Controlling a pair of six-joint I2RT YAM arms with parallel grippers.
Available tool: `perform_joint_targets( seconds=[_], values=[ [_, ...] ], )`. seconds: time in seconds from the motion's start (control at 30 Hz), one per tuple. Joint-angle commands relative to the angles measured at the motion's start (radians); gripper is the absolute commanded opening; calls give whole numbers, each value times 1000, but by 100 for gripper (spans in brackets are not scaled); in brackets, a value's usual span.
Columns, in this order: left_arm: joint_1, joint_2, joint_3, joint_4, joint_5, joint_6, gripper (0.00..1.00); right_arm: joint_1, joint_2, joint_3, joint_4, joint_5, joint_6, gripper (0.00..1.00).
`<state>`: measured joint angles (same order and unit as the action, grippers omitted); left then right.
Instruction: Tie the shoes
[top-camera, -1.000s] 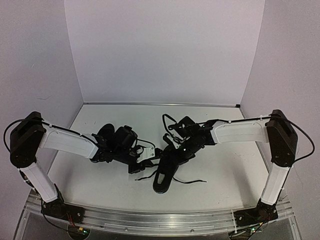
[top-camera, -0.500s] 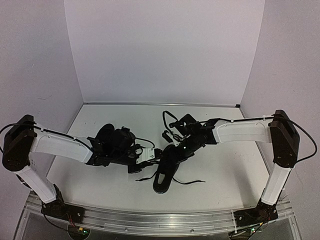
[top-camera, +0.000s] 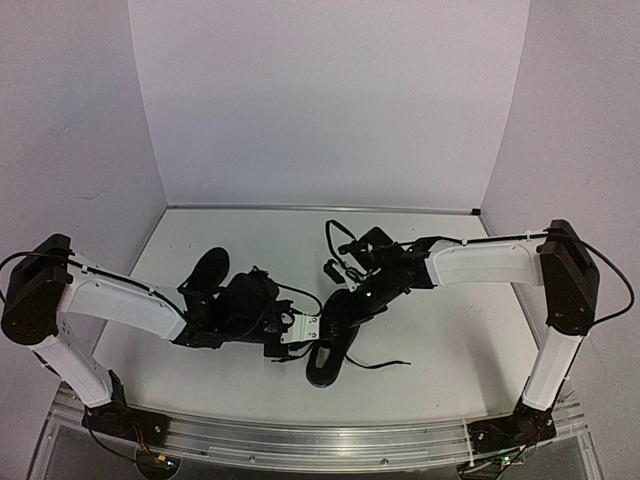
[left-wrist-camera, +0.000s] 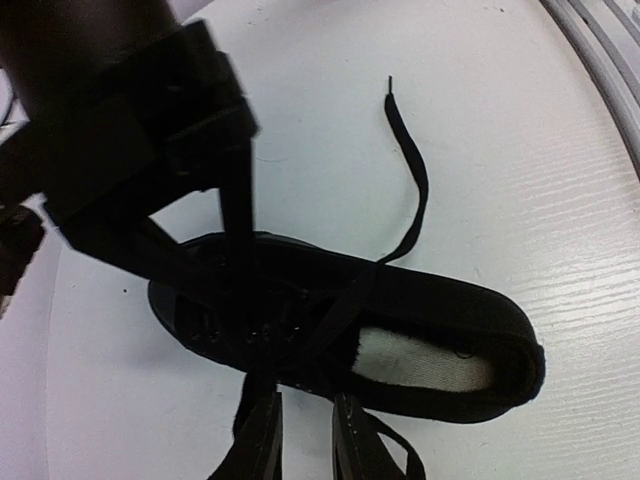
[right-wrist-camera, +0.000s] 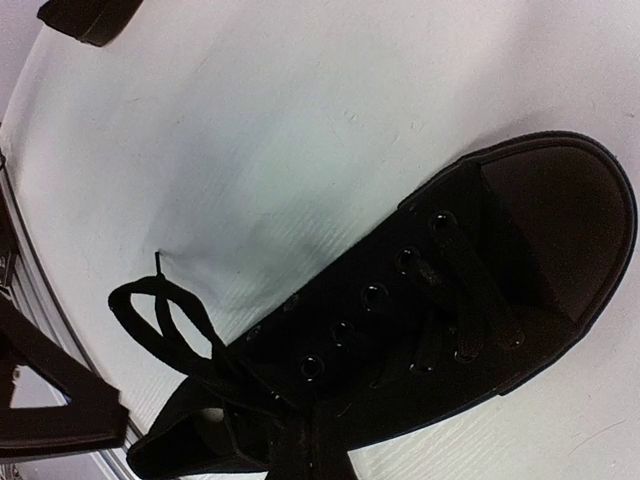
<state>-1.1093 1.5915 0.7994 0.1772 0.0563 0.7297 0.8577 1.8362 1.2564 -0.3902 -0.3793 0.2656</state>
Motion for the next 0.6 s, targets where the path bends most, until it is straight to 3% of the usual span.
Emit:
perform_joint_targets(
  seconds=[0.0,0.4,0.57],
  values=[
    [-13,55,66,42,-7,45,18,-2,-38,0,28,-6,11,0],
    [-23,139,122,41,-23,70,19,-4,-32,1,34,-10,11,0],
    [-24,162,136,25,-37,80,25,-5,-32,-3,35,-11,12,0]
  ],
)
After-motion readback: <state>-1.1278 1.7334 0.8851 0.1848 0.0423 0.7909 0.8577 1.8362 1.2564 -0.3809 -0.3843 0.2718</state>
